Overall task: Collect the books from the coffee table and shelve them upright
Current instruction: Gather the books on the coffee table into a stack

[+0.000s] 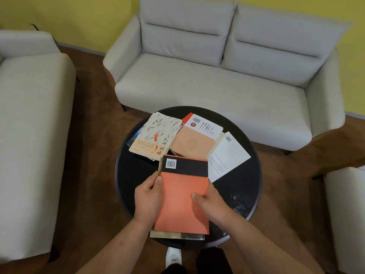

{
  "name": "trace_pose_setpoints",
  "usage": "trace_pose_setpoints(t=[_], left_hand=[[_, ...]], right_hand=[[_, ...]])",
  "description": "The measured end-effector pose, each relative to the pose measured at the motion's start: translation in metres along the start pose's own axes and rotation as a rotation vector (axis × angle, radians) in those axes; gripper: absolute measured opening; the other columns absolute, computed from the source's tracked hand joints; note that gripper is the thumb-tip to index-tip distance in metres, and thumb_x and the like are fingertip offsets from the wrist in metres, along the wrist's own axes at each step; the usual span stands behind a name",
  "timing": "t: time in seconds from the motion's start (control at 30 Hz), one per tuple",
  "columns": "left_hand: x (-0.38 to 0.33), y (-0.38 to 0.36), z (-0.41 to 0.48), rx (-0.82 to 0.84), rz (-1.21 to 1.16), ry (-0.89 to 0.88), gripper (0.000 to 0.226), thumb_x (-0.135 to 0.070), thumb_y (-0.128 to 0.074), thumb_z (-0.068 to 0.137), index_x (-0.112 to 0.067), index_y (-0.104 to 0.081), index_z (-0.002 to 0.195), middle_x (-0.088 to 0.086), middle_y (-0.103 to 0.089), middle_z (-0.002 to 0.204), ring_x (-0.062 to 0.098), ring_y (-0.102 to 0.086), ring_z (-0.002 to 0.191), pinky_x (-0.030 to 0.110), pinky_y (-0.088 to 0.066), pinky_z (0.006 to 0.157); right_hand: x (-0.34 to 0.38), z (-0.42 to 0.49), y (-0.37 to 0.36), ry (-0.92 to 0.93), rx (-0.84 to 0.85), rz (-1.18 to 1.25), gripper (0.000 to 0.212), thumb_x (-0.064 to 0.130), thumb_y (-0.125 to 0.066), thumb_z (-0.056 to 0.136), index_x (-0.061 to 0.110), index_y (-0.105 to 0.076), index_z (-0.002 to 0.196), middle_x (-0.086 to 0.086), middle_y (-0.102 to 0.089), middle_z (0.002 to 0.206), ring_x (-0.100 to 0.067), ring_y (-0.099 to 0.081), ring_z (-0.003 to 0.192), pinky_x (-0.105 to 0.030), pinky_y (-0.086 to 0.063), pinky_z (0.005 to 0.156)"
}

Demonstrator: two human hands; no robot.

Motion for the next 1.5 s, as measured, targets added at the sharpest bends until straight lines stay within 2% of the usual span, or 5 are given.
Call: trace_pose_setpoints(t=[0.4, 0.77, 0.93, 1.07, 1.5], left_hand=[[0.006, -0.011, 0.006, 0.118, 0.019, 0.104, 0.036, -0.016, -0.039, 0.105, -0.036, -0.061, 0.126, -0.005, -0.069, 0.110, 0.011, -0.069, 0.097, 0.023, -0.054, 0.076], [0.013, -0.012, 0.013, 0.183, 0.243, 0.061, 0.045, -0.043, -0.034, 0.105, -0.048, -0.025, 0.150, -0.008, -0.055, 0.134, 0.015, -0.055, 0.124, 0.042, -0.046, 0.104], [-0.019, -0.011, 0.016, 0.040, 0.852, -0.269, 0.063, -0.049, -0.035, 0.100, -0.035, -0.015, 0.157, -0.003, -0.012, 0.167, 0.022, -0.006, 0.154, 0.049, -0.012, 0.124], [-0.030, -0.054, 0.012, 0.391, 1.237, -0.468, 0.075, -0.069, -0.030, 0.090, -0.038, -0.016, 0.157, -0.005, -0.004, 0.168, 0.017, 0.008, 0.154, 0.045, 0.008, 0.125], [-0.021, -0.059, 0.018, 0.370, 1.269, -0.426, 0.077, -0.069, -0.040, 0.082, -0.037, -0.035, 0.152, 0.002, -0.020, 0.166, 0.025, -0.008, 0.154, 0.050, -0.006, 0.123]], right_hand=[[-0.001, 0.011, -0.002, 0.011, -0.074, 0.077, 0.080, 0.026, -0.067, 0.076, 0.059, -0.032, 0.140, 0.009, -0.037, 0.132, -0.016, -0.046, 0.122, -0.046, -0.047, 0.104], [0.000, 0.009, -0.004, 0.058, -0.119, 0.155, 0.059, 0.017, -0.046, 0.105, 0.044, -0.025, 0.152, 0.005, -0.029, 0.138, -0.015, -0.037, 0.128, -0.034, -0.031, 0.105], [0.014, 0.012, 0.022, -0.037, -0.050, 0.282, 0.025, 0.015, -0.049, 0.104, 0.036, -0.059, 0.113, 0.000, -0.064, 0.118, -0.013, -0.064, 0.103, -0.025, -0.052, 0.078], [0.008, 0.055, 0.067, -0.135, -0.242, 0.341, 0.011, 0.023, -0.054, 0.101, 0.018, -0.063, 0.100, -0.010, -0.065, 0.107, -0.023, -0.064, 0.094, -0.042, -0.055, 0.092], [0.021, 0.158, 0.058, -0.490, -0.459, 0.249, 0.082, 0.052, -0.082, 0.072, 0.011, -0.039, 0.129, -0.011, -0.058, 0.120, -0.031, -0.059, 0.113, -0.045, -0.054, 0.098]])
Point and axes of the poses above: each hand's wrist, its own z-axis towards the middle knuckle, its own y-axis out of the back of the hand, x = y × z, the point moved 7 cm from there along z, towards the middle knuckle
